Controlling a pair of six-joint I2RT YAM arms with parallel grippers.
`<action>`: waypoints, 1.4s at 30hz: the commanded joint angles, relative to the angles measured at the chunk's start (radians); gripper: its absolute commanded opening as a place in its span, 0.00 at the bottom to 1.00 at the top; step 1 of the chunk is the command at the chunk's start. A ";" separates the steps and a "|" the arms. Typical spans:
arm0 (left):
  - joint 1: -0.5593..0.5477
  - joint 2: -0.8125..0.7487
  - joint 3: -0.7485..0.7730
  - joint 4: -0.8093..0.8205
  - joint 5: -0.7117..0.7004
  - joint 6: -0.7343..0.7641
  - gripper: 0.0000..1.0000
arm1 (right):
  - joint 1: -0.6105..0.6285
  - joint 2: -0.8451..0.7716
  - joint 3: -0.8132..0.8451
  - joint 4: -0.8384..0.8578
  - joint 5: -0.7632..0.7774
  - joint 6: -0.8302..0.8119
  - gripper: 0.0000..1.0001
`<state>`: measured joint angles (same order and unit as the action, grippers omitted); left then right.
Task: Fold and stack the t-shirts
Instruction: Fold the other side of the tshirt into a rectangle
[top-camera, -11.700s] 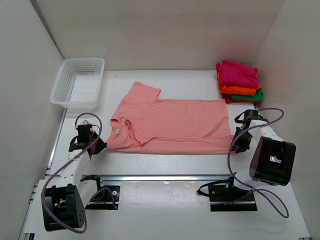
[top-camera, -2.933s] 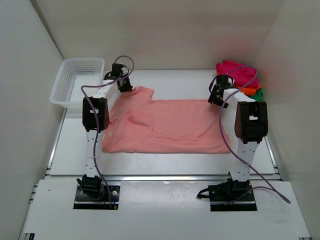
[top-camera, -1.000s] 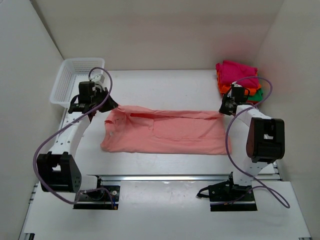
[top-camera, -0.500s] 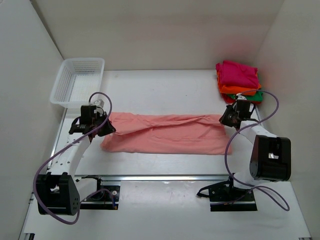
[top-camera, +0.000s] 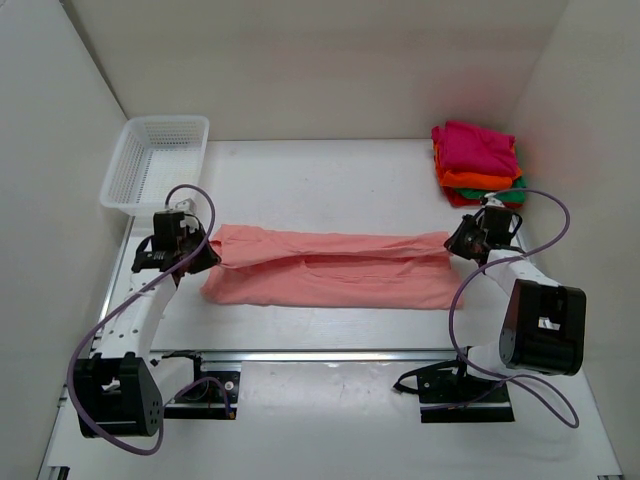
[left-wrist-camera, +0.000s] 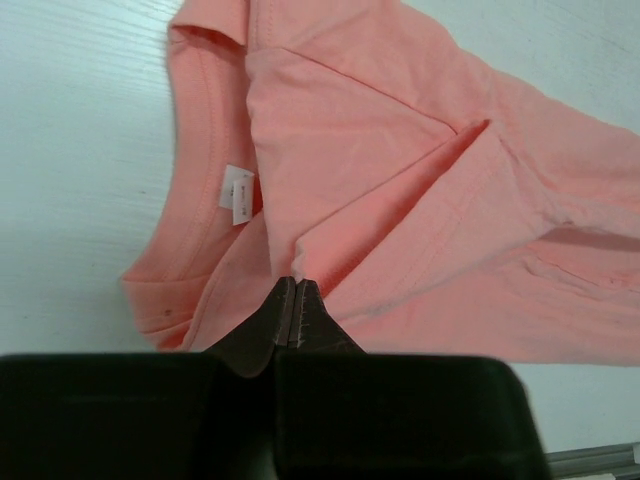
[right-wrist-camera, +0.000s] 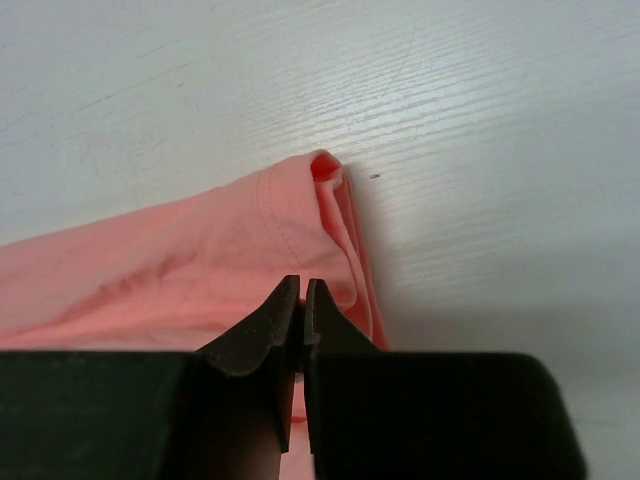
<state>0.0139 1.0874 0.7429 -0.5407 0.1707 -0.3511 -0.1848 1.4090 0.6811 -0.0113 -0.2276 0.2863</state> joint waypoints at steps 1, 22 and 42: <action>0.015 -0.043 0.007 -0.024 -0.036 0.011 0.00 | -0.019 -0.033 0.005 0.014 -0.018 0.020 0.00; 0.028 -0.026 -0.056 -0.021 -0.066 0.000 0.00 | -0.047 -0.013 0.035 -0.181 0.017 -0.015 0.00; -0.003 -0.106 -0.076 -0.060 0.006 -0.032 0.00 | -0.036 0.040 0.075 -0.222 -0.024 -0.045 0.00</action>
<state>0.0231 1.0359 0.6605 -0.5770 0.1394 -0.3683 -0.2348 1.4284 0.7116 -0.2306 -0.2451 0.2615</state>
